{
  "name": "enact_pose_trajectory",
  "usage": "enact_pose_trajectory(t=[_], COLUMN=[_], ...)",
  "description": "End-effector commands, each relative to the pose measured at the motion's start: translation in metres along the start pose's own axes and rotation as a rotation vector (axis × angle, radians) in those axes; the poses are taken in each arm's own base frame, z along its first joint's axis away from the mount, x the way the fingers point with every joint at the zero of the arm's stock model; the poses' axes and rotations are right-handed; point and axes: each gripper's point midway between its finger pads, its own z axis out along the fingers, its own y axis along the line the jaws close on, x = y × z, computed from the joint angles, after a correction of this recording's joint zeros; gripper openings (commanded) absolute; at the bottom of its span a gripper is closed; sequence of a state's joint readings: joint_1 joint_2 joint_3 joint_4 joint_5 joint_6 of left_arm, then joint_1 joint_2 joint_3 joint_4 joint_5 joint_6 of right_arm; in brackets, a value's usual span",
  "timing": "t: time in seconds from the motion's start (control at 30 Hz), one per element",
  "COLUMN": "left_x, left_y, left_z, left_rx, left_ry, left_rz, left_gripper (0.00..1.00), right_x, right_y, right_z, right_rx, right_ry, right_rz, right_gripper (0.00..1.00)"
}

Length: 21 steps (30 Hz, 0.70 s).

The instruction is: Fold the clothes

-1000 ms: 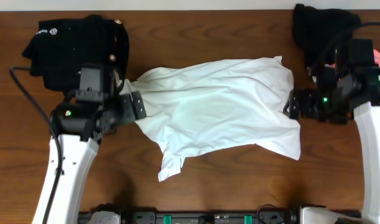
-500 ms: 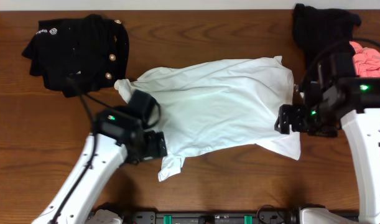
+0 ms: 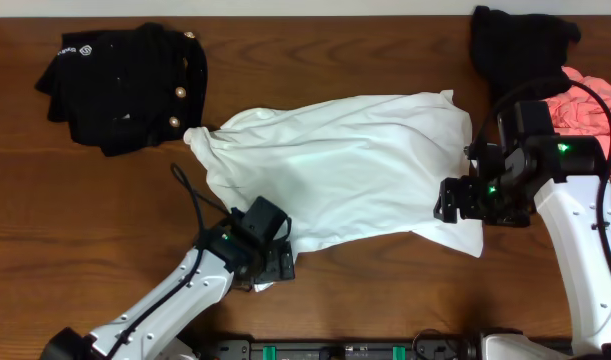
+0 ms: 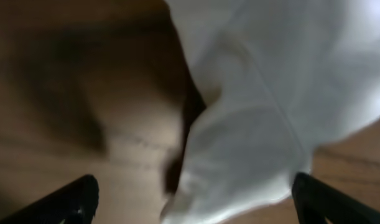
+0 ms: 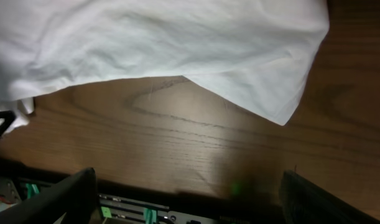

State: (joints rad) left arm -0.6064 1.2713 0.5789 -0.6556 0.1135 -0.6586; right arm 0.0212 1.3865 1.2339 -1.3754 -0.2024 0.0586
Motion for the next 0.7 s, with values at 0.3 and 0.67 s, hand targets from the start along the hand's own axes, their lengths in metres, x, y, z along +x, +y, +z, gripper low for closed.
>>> enact_pose_trajectory(t=[0.3,0.67], left_x=[0.002,-0.026], left_y=[0.0,-0.014], left_z=[0.011,-0.02], left_rx=[0.021,0.052], left_ry=[-0.013,-0.09], left_rz=[-0.003,0.057], left_gripper=[0.25,0.06], right_x=[0.0,0.005], right_y=[0.008,-0.012], right_z=[0.0,0.0], right_rx=[-0.039,0.073], right_ry=[-0.006,0.013], right_rz=[-0.03,0.063], right_gripper=[0.91,0.88])
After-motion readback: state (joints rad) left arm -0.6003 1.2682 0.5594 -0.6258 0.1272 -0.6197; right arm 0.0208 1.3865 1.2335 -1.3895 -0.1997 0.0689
